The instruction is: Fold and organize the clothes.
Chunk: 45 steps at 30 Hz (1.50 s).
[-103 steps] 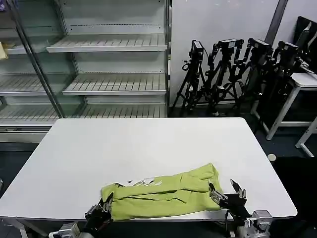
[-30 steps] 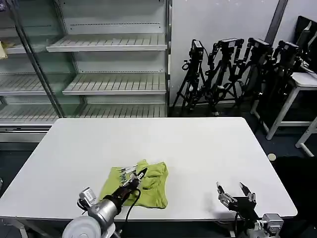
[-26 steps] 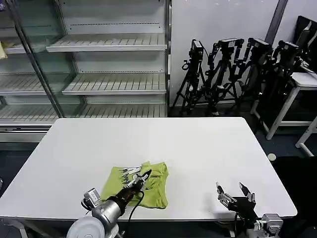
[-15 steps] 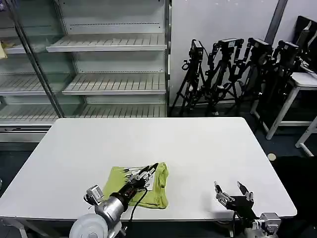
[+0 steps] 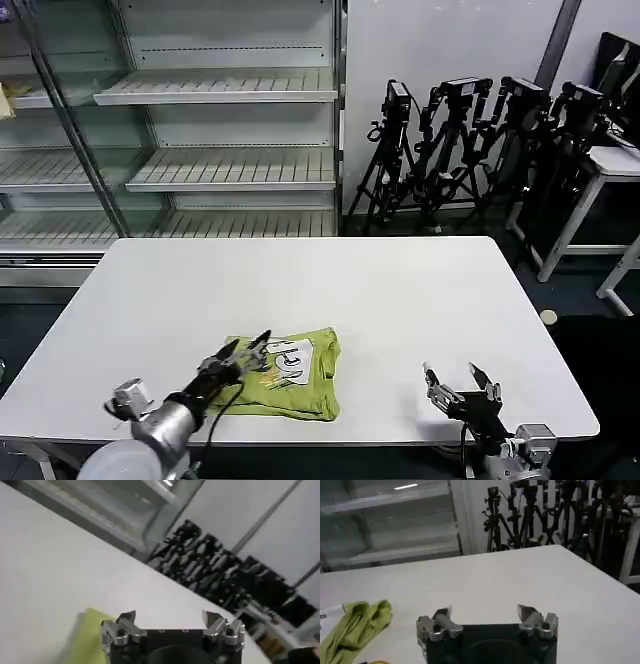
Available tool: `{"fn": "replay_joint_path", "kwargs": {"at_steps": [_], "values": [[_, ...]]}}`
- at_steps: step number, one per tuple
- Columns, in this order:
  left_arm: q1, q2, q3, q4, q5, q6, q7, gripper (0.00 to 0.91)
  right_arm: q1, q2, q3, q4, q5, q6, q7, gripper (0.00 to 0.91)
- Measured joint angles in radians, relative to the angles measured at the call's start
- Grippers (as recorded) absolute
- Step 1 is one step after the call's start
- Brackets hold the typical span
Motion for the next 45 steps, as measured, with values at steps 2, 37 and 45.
{"fn": "replay_joint_path", "kwargs": {"at_steps": [2,37,45], "values": [[0.026,0.004,-0.026,0.002,0.001,0.009,0.000,0.907,-0.001,0.001,0.000,0.000,0.000,0.000,0.000,0.907],[-0.032,-0.043,-0.021,0.177,-0.075,0.024,0.049,0.181,-0.097,0.001,0.073,0.084,0.001,0.000,-0.001,0.907],[-0.031,-0.055,-0.012,0.178,-0.104,0.007,0.064,0.020,-0.114,0.009,0.077,0.100,0.001,0.000,0.000,0.907]]}}
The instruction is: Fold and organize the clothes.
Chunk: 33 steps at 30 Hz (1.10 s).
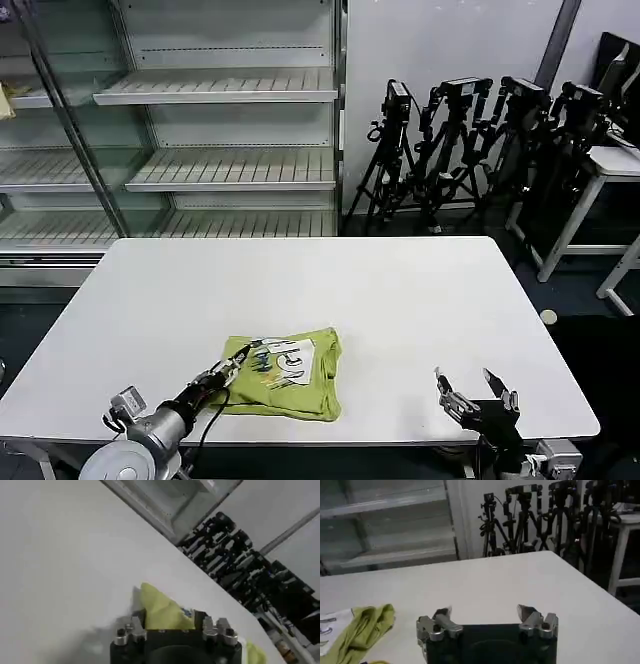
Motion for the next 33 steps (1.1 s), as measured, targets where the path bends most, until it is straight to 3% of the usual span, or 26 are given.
{"fn": "replay_joint_path", "kwargs": {"at_steps": [22,33], "values": [[-0.008,-0.005,-0.027,0.004,-0.056,-0.022,0.004,0.020,0.020,0.004,0.003,-0.003,0.004,-0.004,0.008,0.907],[0.038,0.081,-0.225,-0.022,0.069,-0.043,0.042,0.020,0.053,-0.009,-0.010,-0.024,0.017,-0.011,0.011,0.907]]}}
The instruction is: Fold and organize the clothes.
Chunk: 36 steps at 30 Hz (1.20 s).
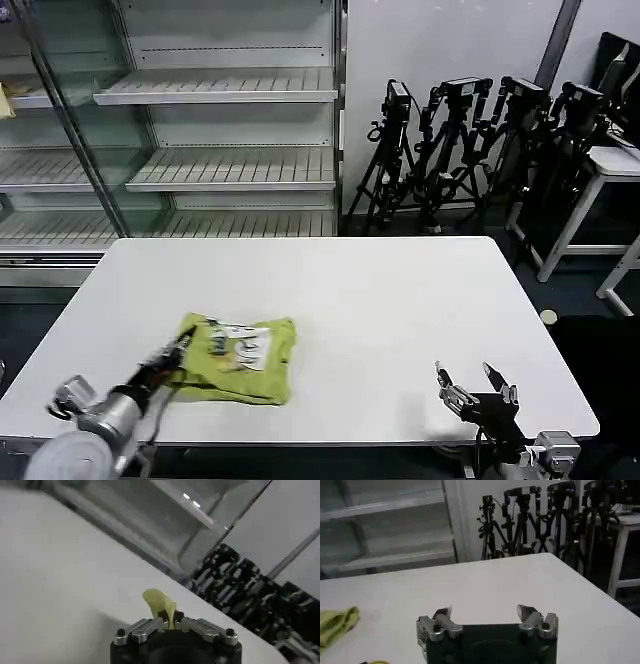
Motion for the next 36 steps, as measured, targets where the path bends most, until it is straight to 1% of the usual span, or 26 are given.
{"fn": "replay_joint_path", "kwargs": {"at_steps": [9,12,16,20,23,27,31,36], "values": [[0.044,0.138,-0.251,-0.015,0.141,-0.001,0.085,0.020,0.041,-0.003,-0.026,-0.026,0.000,0.003,-0.001,0.907],[0.057,0.180,-0.299,-0.032,0.198,0.000,0.109,0.020,0.052,0.000,-0.036,-0.034,-0.001,0.003,-0.001,0.907],[0.087,0.207,-0.313,-0.072,0.304,-0.015,0.123,0.020,0.062,0.010,-0.056,-0.050,-0.011,0.008,-0.004,0.907],[0.123,0.205,-0.241,-0.082,0.495,-0.071,0.124,0.020,0.060,0.022,-0.068,-0.059,-0.022,0.016,-0.009,0.907],[0.130,0.188,-0.136,-0.055,0.669,-0.120,0.112,0.020,0.055,0.029,-0.069,-0.059,-0.032,0.022,-0.009,0.907],[0.122,0.153,0.008,-0.041,0.846,-0.156,0.107,0.020,0.044,0.031,-0.064,-0.056,-0.039,0.029,-0.011,0.907],[0.106,0.128,0.122,-0.068,0.940,-0.162,0.107,0.020,0.028,0.035,-0.051,-0.049,-0.043,0.034,-0.011,0.907],[0.070,0.098,0.237,-0.103,0.974,-0.138,0.103,0.020,0.006,0.040,-0.037,-0.039,-0.053,0.042,-0.013,0.907]]}}
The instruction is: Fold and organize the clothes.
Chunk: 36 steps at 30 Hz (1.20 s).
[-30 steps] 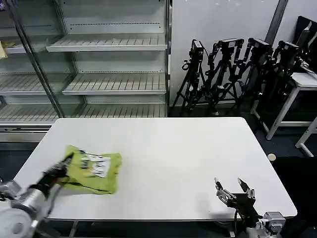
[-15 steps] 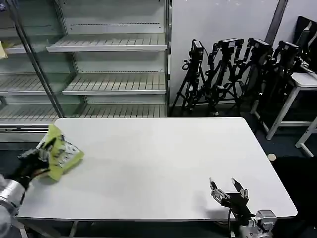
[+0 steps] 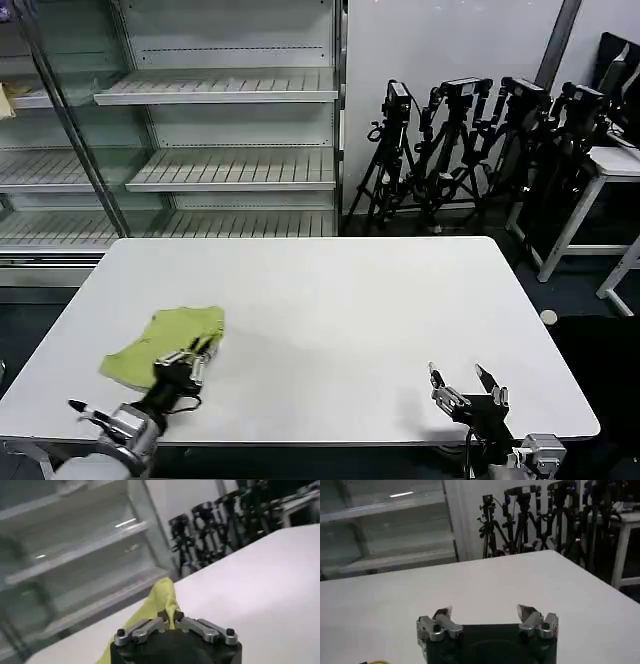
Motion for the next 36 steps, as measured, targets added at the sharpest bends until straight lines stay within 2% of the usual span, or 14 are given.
{"fn": "replay_joint_path", "kwargs": {"at_steps": [9,18,28,29,30,31,32,36], "values": [[-0.109,-0.075,0.190,0.036,-0.015,0.071,-0.037,0.020,-0.020,0.010,0.007,0.019,-0.008,0.001,0.002,0.907],[-0.262,-0.197,0.354,0.163,-0.061,0.131,-0.093,0.020,-0.030,0.005,0.018,0.032,-0.005,0.001,0.001,0.907],[-0.447,-0.312,0.489,0.293,-0.169,0.145,-0.150,0.030,-0.025,-0.006,0.030,0.046,0.011,-0.002,0.002,0.907],[-0.463,-0.321,0.498,0.300,-0.185,0.146,-0.154,0.071,-0.024,-0.006,0.031,0.048,0.011,-0.003,0.002,0.907],[-0.479,-0.329,0.506,0.305,-0.201,0.145,-0.156,0.474,-0.024,-0.006,0.031,0.049,0.011,-0.003,0.003,0.907],[-0.494,-0.336,0.514,0.313,-0.216,0.144,-0.156,0.826,-0.024,-0.005,0.031,0.050,0.011,-0.003,0.003,0.907],[-0.508,-0.340,0.522,0.321,-0.228,0.142,-0.155,0.907,-0.024,-0.004,0.031,0.050,0.011,-0.003,0.005,0.907],[-0.561,-0.351,0.536,0.351,-0.271,0.129,-0.138,0.907,-0.017,0.000,0.029,0.055,-0.006,0.004,0.009,0.907]]}}
